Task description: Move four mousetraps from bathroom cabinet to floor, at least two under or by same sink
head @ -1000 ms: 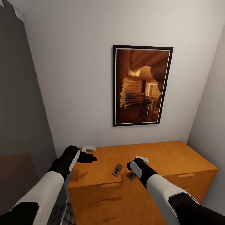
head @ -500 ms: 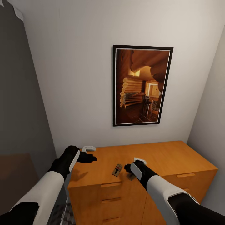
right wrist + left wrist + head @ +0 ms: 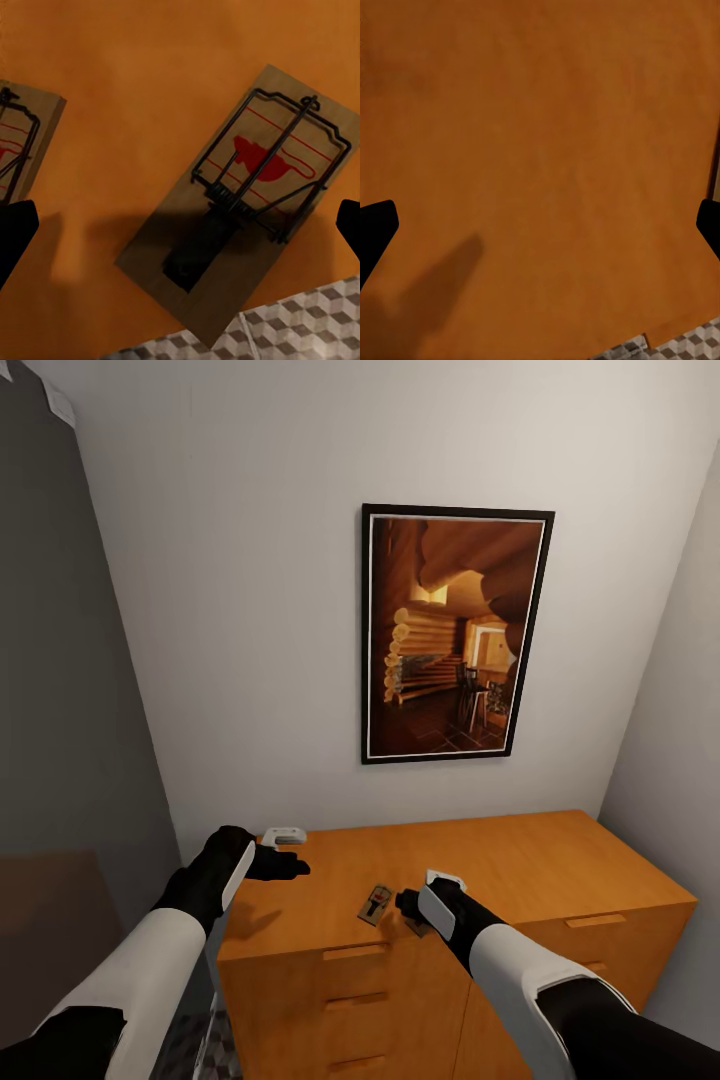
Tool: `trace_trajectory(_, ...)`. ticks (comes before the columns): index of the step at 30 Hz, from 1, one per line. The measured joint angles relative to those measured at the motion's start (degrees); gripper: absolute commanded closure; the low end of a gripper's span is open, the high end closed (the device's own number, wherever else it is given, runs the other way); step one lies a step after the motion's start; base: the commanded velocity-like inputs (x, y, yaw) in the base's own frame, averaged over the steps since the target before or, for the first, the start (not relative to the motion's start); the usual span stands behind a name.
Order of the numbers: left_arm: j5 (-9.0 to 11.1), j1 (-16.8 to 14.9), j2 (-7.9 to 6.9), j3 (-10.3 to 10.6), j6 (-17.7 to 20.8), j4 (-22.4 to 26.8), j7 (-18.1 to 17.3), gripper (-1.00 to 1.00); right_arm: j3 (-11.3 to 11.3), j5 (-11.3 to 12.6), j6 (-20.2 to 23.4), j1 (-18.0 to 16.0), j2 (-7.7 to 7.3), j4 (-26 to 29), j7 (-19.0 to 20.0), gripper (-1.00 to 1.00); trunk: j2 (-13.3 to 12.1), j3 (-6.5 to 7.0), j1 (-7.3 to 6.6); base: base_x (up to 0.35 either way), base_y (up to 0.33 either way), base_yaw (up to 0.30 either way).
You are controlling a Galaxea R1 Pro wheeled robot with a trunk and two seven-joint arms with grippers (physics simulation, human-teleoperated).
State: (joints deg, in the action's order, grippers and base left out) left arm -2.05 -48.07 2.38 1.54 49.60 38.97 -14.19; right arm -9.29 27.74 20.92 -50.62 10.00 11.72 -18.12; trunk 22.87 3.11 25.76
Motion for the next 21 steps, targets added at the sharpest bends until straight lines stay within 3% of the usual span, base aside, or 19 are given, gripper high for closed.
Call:
trace_trajectory(10,0.0,0.0,0.0,-0.02,-0.04,0.0,-0.01,-1.0,0.1,-0.14,-0.92,-0.01,-0.02,-0.13,0.27,-1.0,0.0,0.0,0.0,0.0,0.0,0.0)
trace_trajectory(21,-0.06,0.0,0.0,-0.05,-0.05,0.0,0.0,-1.0,0.1,-0.15,-1.08,-0.03,-1.86,-0.14,0.37,-1.0,0.0,0.0,0.0,0.0,0.0,0.0)
